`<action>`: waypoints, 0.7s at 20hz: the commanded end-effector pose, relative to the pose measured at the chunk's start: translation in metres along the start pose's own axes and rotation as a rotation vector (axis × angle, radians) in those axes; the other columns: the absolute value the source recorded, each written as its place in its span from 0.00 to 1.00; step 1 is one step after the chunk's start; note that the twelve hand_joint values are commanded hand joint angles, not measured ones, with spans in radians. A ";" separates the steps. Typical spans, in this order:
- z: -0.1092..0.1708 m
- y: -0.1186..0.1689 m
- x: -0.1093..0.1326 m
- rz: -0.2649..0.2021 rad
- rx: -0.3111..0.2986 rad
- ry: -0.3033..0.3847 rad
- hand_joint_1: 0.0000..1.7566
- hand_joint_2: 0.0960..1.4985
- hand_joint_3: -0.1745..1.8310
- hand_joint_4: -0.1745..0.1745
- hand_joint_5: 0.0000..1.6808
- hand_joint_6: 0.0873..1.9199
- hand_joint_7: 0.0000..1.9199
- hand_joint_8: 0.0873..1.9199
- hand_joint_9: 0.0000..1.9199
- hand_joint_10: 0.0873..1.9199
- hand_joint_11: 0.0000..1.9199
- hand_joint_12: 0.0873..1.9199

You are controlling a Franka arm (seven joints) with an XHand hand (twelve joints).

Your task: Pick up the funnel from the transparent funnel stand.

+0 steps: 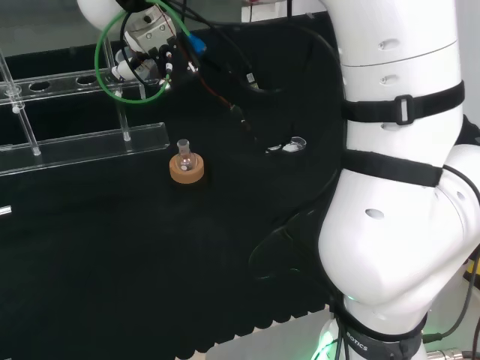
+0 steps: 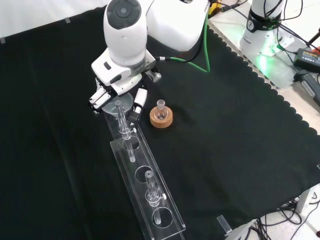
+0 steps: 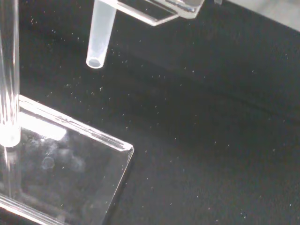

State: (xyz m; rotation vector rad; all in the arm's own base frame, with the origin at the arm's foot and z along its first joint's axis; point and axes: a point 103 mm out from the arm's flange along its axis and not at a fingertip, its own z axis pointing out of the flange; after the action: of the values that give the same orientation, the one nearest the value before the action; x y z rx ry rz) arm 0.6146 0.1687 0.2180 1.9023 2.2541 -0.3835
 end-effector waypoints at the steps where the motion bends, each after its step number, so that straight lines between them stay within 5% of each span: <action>1: -0.005 0.002 -0.008 0.036 -0.063 -0.022 0.37 0.65 0.20 0.00 0.23 0.60 0.40 0.84 0.68 0.63 0.84 0.55; 6: -0.022 0.001 -0.019 0.047 -0.082 0.016 0.41 0.67 0.21 0.00 0.29 0.60 0.45 0.83 0.74 0.61 0.89 0.51; 14: -0.110 -0.029 -0.076 0.085 -0.129 0.089 0.42 0.68 0.21 0.00 0.32 0.60 0.47 0.83 0.76 0.62 0.90 0.50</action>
State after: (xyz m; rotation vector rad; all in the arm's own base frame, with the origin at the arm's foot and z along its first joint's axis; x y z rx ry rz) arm 0.6177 0.1475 0.2917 1.9458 2.1846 -0.1929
